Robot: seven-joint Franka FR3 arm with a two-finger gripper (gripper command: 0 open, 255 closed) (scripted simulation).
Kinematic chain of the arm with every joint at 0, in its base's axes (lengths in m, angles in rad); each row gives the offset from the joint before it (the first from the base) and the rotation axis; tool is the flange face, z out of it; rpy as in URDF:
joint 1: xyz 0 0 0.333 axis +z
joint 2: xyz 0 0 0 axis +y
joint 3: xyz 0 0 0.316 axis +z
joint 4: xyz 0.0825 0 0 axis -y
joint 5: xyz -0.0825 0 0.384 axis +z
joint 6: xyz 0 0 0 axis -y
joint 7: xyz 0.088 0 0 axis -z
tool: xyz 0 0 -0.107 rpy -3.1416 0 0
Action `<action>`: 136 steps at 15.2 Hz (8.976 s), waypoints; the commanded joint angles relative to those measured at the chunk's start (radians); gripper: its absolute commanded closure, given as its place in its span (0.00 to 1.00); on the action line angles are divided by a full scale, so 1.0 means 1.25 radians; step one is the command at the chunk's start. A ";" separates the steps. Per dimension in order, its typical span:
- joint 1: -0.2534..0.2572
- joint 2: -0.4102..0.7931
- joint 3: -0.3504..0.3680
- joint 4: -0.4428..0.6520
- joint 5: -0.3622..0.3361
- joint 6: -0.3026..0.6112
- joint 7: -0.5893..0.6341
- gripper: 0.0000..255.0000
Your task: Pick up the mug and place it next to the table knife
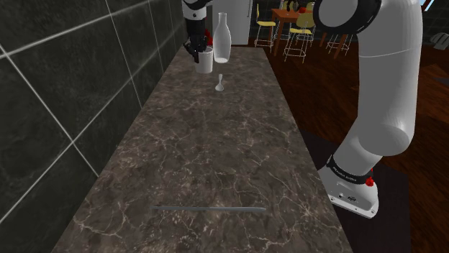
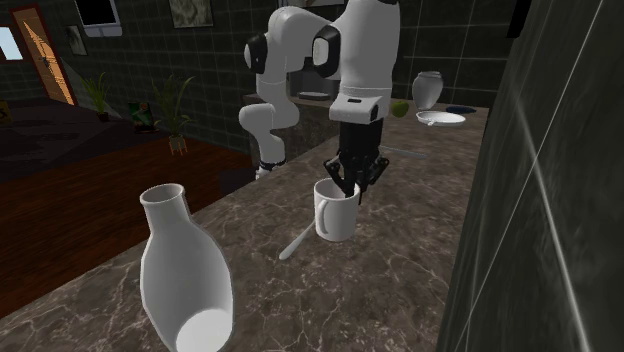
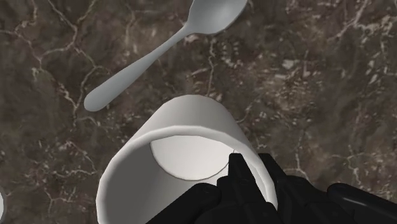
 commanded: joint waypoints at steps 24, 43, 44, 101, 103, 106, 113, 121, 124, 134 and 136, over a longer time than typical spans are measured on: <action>0.028 0.027 0.005 0.296 -0.004 -0.270 0.008 1.00; 0.155 -0.450 0.113 -0.351 0.035 -0.111 0.263 1.00; 0.162 -0.465 0.121 -0.367 0.039 -0.111 0.278 1.00; 0.428 -0.428 0.613 -0.498 0.071 0.028 1.032 1.00; 0.429 -0.425 0.615 -0.517 0.069 0.049 1.035 1.00; 0.430 -0.418 0.617 -0.544 0.063 0.081 1.040 1.00; 0.432 -0.393 0.623 -0.600 0.044 0.153 1.058 1.00; 0.432 -0.393 0.623 -0.600 0.044 0.153 1.058 0.00; 0.432 -0.393 0.623 -0.599 0.044 0.153 1.058 0.00; 0.431 -0.416 0.619 -0.515 0.063 0.053 1.043 0.00; 0.431 -0.416 0.619 -0.515 0.063 0.053 1.043 0.00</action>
